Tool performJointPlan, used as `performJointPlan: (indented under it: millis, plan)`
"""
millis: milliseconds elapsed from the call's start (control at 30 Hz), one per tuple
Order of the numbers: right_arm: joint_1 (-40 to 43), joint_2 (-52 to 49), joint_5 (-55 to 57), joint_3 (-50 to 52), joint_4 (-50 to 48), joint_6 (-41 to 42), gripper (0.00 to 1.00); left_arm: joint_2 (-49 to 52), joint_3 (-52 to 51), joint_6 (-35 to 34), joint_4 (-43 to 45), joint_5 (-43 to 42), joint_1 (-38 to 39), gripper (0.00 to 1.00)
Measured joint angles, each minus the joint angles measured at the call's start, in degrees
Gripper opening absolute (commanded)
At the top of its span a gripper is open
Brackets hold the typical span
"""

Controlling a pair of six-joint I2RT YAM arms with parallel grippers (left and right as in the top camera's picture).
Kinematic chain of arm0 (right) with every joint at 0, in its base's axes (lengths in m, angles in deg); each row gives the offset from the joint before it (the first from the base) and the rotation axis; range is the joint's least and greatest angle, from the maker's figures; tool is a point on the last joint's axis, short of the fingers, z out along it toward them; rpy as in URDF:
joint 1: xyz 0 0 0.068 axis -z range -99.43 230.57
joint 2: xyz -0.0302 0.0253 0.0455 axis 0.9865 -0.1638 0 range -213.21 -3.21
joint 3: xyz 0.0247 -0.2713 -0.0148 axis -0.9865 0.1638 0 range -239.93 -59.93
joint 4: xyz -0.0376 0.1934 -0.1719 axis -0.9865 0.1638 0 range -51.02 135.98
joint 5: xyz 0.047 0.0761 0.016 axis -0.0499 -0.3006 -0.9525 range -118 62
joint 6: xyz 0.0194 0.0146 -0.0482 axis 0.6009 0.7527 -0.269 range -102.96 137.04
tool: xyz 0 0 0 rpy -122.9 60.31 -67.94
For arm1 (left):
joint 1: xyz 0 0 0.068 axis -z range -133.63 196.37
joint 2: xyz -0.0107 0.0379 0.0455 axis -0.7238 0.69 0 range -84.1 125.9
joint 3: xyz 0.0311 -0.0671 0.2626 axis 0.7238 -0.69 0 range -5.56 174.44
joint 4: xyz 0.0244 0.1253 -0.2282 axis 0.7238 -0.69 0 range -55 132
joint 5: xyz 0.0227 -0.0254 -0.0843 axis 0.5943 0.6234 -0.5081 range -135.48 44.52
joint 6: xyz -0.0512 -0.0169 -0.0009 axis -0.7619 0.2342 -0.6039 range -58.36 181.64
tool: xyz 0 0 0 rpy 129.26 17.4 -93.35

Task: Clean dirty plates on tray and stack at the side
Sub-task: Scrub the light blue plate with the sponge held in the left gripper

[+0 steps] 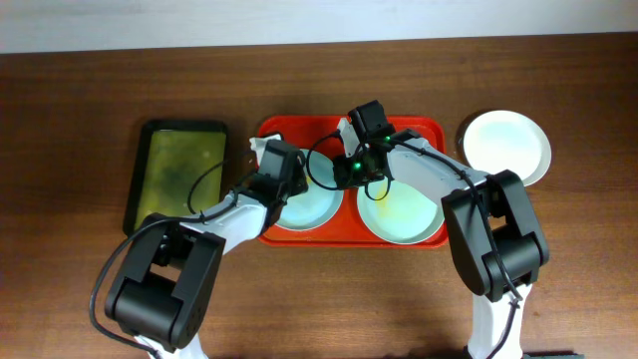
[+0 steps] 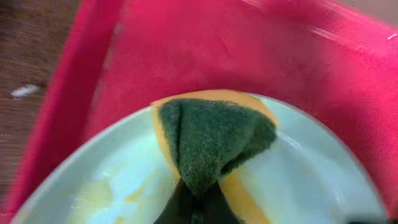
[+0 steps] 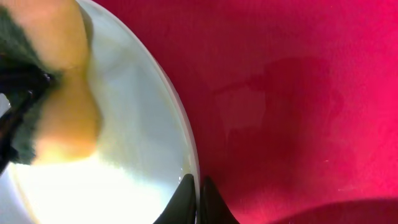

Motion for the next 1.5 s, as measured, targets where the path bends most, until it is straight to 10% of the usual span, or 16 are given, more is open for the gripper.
performJointPlan:
  millis: [333, 800, 1267, 1500]
  plan:
    - [-0.3, -0.2, -0.2, 0.0, -0.9, 0.0, 0.04, -8.9, -0.2, 6.3, -12.2, 10.4, -3.3, 0.0]
    - [-0.3, -0.2, -0.2, 0.0, -0.9, 0.0, 0.04, -5.6, -0.5, 1.4, -13.8, -9.3, 2.7, 0.0]
    - [-0.3, -0.2, -0.6, 0.0, -1.0, 0.0, 0.04, -6.2, 3.3, 6.7, -28.9, 17.7, 3.6, 0.0]
    - [-0.3, -0.2, -0.6, 0.1, -1.1, 0.0, 0.04, -7.4, 5.0, 2.6, -13.6, -2.2, 2.9, 0.0]
